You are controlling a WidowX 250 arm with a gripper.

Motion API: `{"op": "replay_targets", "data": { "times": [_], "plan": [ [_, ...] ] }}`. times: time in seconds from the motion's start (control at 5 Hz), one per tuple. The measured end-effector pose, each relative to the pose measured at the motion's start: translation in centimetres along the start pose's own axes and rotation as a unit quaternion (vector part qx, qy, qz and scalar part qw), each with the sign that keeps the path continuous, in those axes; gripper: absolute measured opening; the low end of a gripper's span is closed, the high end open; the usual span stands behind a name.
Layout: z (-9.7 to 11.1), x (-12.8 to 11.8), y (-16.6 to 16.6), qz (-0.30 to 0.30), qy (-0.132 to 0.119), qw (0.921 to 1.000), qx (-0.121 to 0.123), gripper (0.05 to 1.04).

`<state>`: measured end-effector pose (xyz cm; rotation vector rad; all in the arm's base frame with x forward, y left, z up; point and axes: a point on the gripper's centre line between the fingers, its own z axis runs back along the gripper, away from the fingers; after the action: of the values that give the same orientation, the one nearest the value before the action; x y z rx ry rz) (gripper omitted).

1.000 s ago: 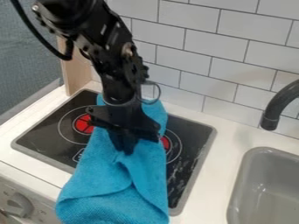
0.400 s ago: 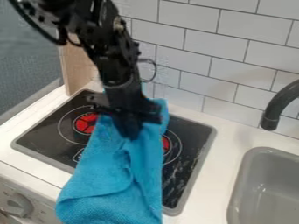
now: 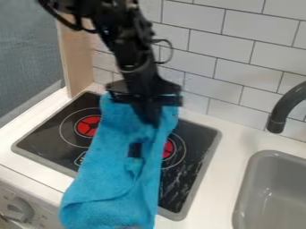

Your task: Unfold from the left to the right

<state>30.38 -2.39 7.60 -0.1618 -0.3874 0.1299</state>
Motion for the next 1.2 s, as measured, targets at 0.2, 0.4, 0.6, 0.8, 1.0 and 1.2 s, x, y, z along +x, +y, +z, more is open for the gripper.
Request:
{"op": "replay_targets", "data": {
  "times": [0.2, 0.4, 0.6, 0.8, 1.0, 1.2],
  "plan": [
    [-0.9, 0.1, -2.7, -0.01, 0.004, 0.9996, -0.025, 0.052],
    [-2.1, -0.5, -4.4, -0.016, 0.016, 0.9989, -0.04, 0.052],
    [-3.1, -0.7, -5.8, -0.024, 0.022, 0.9982, -0.05, 0.052],
    [-4.2, -0.7, -6.6, -0.025, 0.03, 0.9979, -0.051, 0.052],
    [-4.5, -0.8, -6.7, -0.024, 0.033, 0.998, -0.049, 0.08],
    [-4.4, -0.7, -6.7, -0.027, 0.038, 0.9977, -0.048, 0.235]
  ]
}}
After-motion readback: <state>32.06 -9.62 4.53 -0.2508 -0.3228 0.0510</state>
